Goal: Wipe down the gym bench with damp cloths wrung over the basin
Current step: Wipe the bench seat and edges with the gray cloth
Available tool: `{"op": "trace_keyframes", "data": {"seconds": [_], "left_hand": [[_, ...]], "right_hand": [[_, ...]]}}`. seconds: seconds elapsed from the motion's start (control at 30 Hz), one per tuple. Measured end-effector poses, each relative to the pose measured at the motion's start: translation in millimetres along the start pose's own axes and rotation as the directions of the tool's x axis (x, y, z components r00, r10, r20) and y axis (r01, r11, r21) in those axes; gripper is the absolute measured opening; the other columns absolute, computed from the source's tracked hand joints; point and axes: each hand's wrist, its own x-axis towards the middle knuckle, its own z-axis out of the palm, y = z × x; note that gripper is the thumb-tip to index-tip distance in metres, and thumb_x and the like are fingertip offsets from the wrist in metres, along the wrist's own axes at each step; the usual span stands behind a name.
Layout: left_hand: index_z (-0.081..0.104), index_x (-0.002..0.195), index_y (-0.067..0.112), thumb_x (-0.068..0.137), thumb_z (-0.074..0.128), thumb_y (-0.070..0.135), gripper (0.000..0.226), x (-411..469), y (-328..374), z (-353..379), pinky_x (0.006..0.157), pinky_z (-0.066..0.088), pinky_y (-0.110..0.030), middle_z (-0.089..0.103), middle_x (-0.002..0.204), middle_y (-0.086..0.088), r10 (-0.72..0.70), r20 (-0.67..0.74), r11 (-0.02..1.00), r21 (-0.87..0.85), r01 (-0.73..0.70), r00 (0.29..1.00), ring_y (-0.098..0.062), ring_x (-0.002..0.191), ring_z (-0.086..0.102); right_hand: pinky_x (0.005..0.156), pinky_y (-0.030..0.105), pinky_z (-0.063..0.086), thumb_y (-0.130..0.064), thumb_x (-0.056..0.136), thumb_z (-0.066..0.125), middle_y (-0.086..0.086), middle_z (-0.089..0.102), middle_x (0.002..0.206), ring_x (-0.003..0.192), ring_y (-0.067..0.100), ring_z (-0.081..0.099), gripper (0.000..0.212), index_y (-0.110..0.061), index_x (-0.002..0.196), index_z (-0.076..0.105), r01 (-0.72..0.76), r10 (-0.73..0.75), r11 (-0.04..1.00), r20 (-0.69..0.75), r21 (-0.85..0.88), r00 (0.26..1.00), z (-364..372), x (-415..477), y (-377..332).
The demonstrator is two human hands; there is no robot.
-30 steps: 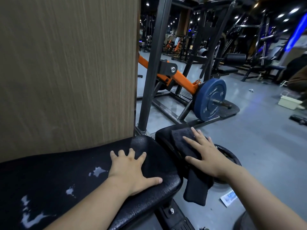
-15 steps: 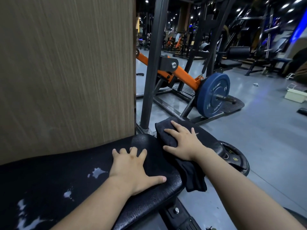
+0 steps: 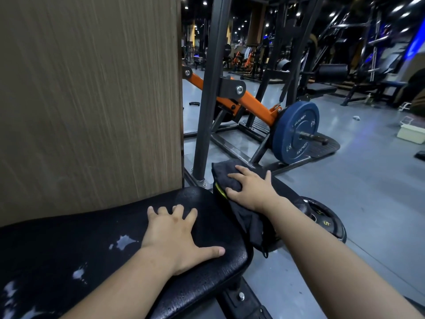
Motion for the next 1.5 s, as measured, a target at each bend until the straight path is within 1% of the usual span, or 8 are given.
{"op": "trace_keyframes", "data": {"seconds": [0.27,0.43,0.57,0.77,0.97,1.17,1.37,1.5], "left_hand": [[0.008,0.157,0.030,0.057,0.001,0.102,0.124,-2.8,1.2,1.1,0.115,0.015,-0.059,0.028,0.156,-0.009,0.000,0.008,1.000,0.020,0.000,1.000,-0.039,0.130,0.038],[0.009,0.157,0.028,0.057,0.003,0.102,0.125,-1.4,2.2,3.3,0.114,0.013,-0.061,0.030,0.155,-0.011,0.003,0.002,1.000,0.008,-0.003,1.000,-0.040,0.129,0.038],[0.009,0.157,0.027,0.058,0.002,0.102,0.125,-1.3,2.5,3.9,0.114,0.013,-0.061,0.029,0.155,-0.012,0.003,-0.010,1.000,0.016,-0.003,1.000,-0.041,0.128,0.038],[0.009,0.157,0.027,0.057,0.000,0.101,0.125,0.9,4.9,4.5,0.114,0.013,-0.061,0.029,0.155,-0.012,-0.005,-0.007,1.000,0.018,0.005,1.000,-0.042,0.128,0.037],[0.012,0.156,0.027,0.057,-0.001,0.101,0.125,1.7,6.5,4.4,0.112,0.015,-0.061,0.032,0.153,-0.011,-0.001,-0.034,0.999,0.034,0.002,0.999,-0.039,0.126,0.040],[0.013,0.156,0.027,0.055,-0.002,0.102,0.126,2.2,5.8,3.9,0.114,0.006,-0.064,0.033,0.152,-0.011,-0.011,-0.038,1.000,0.020,0.012,0.999,-0.040,0.127,0.039],[0.012,0.156,0.025,0.057,-0.001,0.102,0.126,-0.1,5.6,4.9,0.113,0.003,-0.065,0.031,0.154,-0.012,-0.011,-0.046,1.000,0.008,0.011,0.999,-0.040,0.127,0.038],[0.010,0.157,0.024,0.059,0.001,0.101,0.125,0.1,5.4,4.2,0.113,0.000,-0.065,0.028,0.154,-0.015,-0.005,-0.038,1.000,-0.002,0.004,0.999,-0.041,0.130,0.035]], "right_hand": [[0.116,0.056,0.020,-0.048,0.088,0.061,-0.010,0.032,0.158,0.142,0.021,0.037,0.049,-0.039,0.136,0.054,-0.127,0.129,0.989,-0.023,0.080,0.991,-30.7,-37.0,102.3],[0.114,0.031,0.025,-0.034,0.090,0.066,-0.003,0.039,0.155,0.141,0.019,0.039,0.047,-0.031,0.136,0.057,-0.179,0.209,0.952,-0.101,0.247,0.973,-26.6,-67.5,120.9],[0.114,0.031,0.028,-0.036,0.089,0.065,-0.004,0.041,0.153,0.138,0.019,0.042,0.043,-0.030,0.132,0.062,-0.009,0.050,0.974,-0.176,0.227,0.983,-17.3,-83.8,91.9],[0.116,0.018,0.018,-0.050,0.083,0.047,-0.009,0.033,0.158,0.143,0.009,0.030,0.056,-0.034,0.136,0.058,0.258,-0.250,0.959,-0.079,0.120,0.965,0.7,-91.3,21.6],[0.115,0.014,0.014,-0.030,0.085,0.059,-0.004,0.030,0.160,0.146,0.014,0.027,0.050,-0.031,0.135,0.059,0.317,-0.322,0.941,0.023,0.114,0.947,2.8,-40.6,-8.1],[0.113,0.049,0.028,-0.050,0.073,0.044,-0.005,0.042,0.152,0.136,0.020,0.042,0.060,-0.036,0.129,0.060,0.239,-0.239,0.971,0.135,0.020,0.961,2.3,26.8,-41.3],[0.108,0.037,0.038,-0.052,0.076,0.058,0.001,0.046,0.142,0.129,0.023,0.048,0.059,-0.023,0.128,0.061,0.203,-0.207,0.978,0.099,0.051,0.973,4.9,57.4,-50.0],[0.110,0.026,0.031,-0.042,0.086,0.066,0.002,0.048,0.147,0.135,0.020,0.044,0.051,-0.020,0.132,0.059,0.407,-0.408,0.912,0.016,0.044,0.913,6.0,49.6,-40.1]]}}
